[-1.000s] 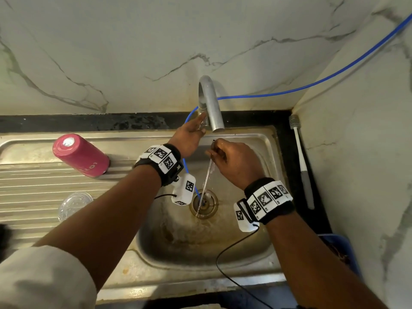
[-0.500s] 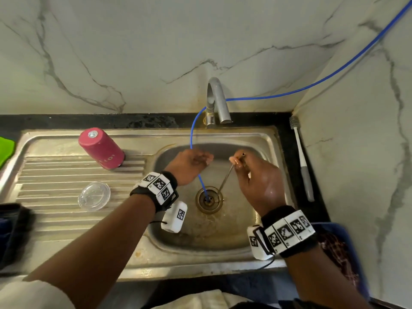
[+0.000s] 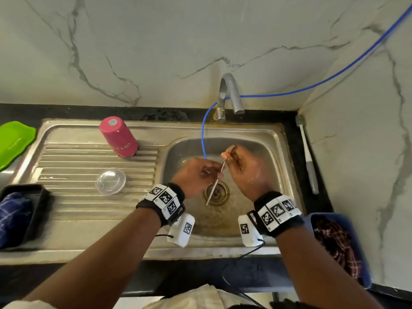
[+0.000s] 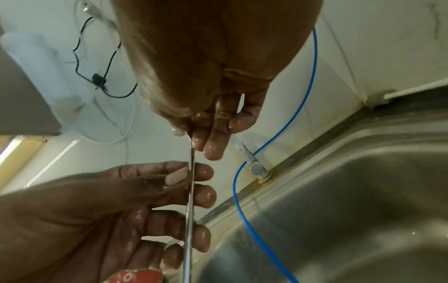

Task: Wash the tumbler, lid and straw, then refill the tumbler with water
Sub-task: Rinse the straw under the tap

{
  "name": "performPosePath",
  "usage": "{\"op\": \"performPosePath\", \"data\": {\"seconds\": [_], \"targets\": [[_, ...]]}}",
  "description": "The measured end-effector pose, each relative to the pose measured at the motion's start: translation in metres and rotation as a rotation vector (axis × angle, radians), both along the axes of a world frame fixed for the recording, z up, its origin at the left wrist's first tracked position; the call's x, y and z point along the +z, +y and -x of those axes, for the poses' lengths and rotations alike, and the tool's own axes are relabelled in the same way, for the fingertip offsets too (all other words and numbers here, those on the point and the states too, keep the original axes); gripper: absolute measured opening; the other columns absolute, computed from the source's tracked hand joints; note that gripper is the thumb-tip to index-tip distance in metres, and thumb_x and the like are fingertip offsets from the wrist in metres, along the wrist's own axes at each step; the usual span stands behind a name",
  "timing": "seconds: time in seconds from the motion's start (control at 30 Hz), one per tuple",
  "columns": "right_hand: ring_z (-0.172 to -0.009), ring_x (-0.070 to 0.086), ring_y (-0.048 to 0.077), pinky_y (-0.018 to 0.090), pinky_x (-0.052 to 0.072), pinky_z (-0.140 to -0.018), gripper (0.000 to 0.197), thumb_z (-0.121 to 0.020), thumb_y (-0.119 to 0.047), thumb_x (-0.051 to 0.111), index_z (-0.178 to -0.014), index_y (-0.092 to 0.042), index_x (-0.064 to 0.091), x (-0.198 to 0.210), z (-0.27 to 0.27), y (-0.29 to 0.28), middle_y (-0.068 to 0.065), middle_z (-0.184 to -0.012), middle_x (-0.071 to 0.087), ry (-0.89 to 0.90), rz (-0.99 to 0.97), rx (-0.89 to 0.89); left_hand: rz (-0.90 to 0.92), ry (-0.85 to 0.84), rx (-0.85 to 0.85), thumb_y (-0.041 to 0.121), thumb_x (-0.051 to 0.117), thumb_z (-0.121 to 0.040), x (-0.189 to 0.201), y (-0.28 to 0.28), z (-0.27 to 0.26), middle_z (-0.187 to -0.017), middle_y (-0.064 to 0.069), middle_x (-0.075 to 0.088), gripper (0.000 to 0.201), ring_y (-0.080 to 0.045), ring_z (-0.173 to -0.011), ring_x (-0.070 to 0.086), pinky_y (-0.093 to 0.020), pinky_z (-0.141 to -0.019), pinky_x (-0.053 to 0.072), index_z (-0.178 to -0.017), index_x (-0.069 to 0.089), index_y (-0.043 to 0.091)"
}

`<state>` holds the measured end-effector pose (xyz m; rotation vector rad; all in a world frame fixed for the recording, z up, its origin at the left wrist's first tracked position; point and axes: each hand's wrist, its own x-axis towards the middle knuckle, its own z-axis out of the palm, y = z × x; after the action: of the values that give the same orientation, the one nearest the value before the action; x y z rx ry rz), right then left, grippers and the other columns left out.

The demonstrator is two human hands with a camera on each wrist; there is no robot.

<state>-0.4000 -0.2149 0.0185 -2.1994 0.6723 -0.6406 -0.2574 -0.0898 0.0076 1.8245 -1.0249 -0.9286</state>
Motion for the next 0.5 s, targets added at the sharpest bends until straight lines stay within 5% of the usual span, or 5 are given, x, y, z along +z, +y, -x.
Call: {"op": "performPosePath", "data": {"seconds": [0.07, 0.2, 0.3, 0.5], "targets": [[-0.068, 0.067, 0.012, 0.048, 0.058, -0.07, 0.012, -0.105, -0.04, 0.062, -0.098, -0.029, 0.063, 0.0, -0.009, 0.008, -0.014, -0.075, 0.067, -0.04, -0.1, -0.001, 0.034, -0.033, 0.062, 0.008, 0.076, -0.092, 0.002, 0.01, -0.005, -0.088, -0.001, 0.079, 0.016, -0.011, -0.072, 0.071, -0.02, -0.074, 0.058, -0.108, 0.08, 0.012], [-0.078, 0.072, 0.013, 0.047, 0.062, -0.075, 0.012, -0.103, -0.037, 0.065, -0.104, -0.025, 0.068, 0.002, -0.029, 0.025, -0.008, -0.087, 0.074, -0.042, -0.169, 0.03, 0.037, -0.082, 0.16, 0.02, 0.081, -0.091, 0.006, 0.039, -0.028, -0.085, 0.004, 0.078, 0.008, -0.013, -0.066, 0.071, -0.029, -0.072, 0.061, -0.092, 0.079, 0.027], [-0.076, 0.07, 0.014, 0.05, 0.062, -0.076, 0.013, -0.101, -0.038, 0.068, -0.107, -0.026, 0.069, -0.003, -0.045, 0.039, -0.01, -0.085, 0.072, -0.044, -0.227, 0.027, -0.009, -0.165, 0.296, 0.022, 0.081, -0.09, 0.001, 0.073, -0.054, -0.075, 0.013, 0.073, 0.003, -0.003, -0.063, 0.062, -0.024, -0.071, 0.055, -0.089, 0.078, 0.023], [-0.072, 0.068, 0.015, 0.05, 0.062, -0.076, 0.009, -0.101, -0.034, 0.07, -0.101, -0.024, 0.07, -0.017, -0.071, 0.074, -0.009, -0.08, 0.07, 0.029, -0.256, 0.11, -0.249, -0.25, 0.523, 0.015, 0.076, -0.093, -0.024, 0.143, -0.089, -0.07, 0.01, 0.069, 0.009, -0.016, -0.069, 0.066, -0.029, -0.077, 0.056, -0.086, 0.08, 0.017]]}}
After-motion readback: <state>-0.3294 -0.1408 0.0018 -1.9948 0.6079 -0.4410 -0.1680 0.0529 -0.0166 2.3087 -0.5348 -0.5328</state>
